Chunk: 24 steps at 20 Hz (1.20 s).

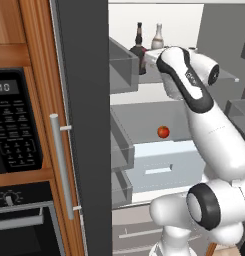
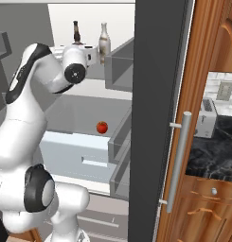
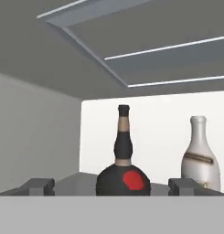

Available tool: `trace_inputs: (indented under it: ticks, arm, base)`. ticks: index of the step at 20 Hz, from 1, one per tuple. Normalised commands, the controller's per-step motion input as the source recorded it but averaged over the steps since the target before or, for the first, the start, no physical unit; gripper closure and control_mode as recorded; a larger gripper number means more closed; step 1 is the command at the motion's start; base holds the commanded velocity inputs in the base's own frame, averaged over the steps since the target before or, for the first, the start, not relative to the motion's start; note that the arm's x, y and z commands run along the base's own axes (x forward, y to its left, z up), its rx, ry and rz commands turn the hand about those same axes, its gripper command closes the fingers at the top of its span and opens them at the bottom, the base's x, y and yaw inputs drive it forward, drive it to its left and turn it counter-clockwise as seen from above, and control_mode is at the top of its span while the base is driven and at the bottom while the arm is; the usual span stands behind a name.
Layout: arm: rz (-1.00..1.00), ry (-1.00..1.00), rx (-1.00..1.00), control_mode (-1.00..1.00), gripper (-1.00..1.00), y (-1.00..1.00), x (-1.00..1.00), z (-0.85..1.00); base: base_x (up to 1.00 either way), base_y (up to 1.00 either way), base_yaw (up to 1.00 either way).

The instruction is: Place the liquors on the top shelf of the fridge to keep them out of children's reach, and place the apple on lower shelves for easy access.

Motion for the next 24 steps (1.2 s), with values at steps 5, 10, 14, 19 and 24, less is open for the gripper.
trace_inputs:
  ticks: [5,10,14,19,24]
  arm:
    - [0.00,0.15,-0.10,-1.00,-1.00,0.00,-1.00,0.00]
    - [0.00,0.11,-0.09,-1.00,-1.00,0.00,-1.00,0.00]
    - [0.00,0.16,-0.09,-1.00,-1.00,-0.06,-1.00,-0.14]
    - [0.00,0.19,-0.11,-1.00,-1.00,-0.20,-1.00,-0.50]
    - [0.02,0.04,-0.13,-1.00,-1.00,-0.09,-0.44,-0.26]
  base:
    - [0.00,0.00,0.00]
    - [0.00,0.00,0.00]
    - [0.00,0.00,0.00]
    - [0.00,0.00,0.00]
    - [0.00,0.00,0.00]
